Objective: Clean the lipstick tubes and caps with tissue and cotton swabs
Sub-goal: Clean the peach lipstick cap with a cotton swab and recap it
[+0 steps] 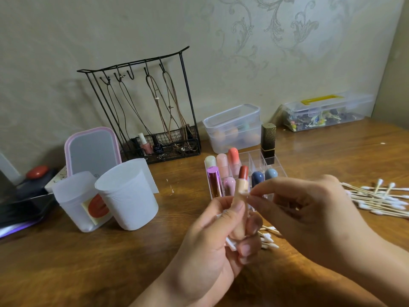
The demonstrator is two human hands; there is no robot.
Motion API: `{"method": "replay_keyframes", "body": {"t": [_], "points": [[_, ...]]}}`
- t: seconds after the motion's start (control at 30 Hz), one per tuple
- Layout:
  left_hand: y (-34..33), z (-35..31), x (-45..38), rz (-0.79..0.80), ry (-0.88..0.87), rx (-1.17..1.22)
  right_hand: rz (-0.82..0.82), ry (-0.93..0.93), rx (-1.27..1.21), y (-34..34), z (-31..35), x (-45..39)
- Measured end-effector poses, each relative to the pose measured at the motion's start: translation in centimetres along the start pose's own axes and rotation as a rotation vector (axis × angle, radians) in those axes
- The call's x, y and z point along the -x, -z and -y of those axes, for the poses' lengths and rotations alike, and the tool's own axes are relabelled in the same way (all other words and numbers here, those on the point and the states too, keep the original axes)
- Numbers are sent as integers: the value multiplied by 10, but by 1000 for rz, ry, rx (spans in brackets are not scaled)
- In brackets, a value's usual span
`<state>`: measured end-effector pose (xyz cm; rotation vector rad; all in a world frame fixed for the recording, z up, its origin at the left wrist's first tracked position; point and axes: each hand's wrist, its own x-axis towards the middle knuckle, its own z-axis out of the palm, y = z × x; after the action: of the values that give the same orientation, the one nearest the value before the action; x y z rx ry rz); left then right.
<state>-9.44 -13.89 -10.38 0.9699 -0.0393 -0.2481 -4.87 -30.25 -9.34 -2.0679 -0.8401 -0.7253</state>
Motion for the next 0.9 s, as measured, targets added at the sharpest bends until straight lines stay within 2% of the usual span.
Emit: {"method": "replay_keyframes", "body": {"t": [0.1,0.2,0.37,0.53,0.9], "points": [[-2,-1,0,24,-5,10,-20,-23,-16,1,-1,-1],[0,-1,-1,2,-21,3,38,10,-27,2,0,0],[-1,-1,-1,13,-15,-13,-58,-14,-17,0,1,-1],[-2,-2,-1,-42,-25,-65,-8,9,-14,1,2,0],[-3,-1,0,-74,-43,-106,-64,6,22,1,3,-1]]}}
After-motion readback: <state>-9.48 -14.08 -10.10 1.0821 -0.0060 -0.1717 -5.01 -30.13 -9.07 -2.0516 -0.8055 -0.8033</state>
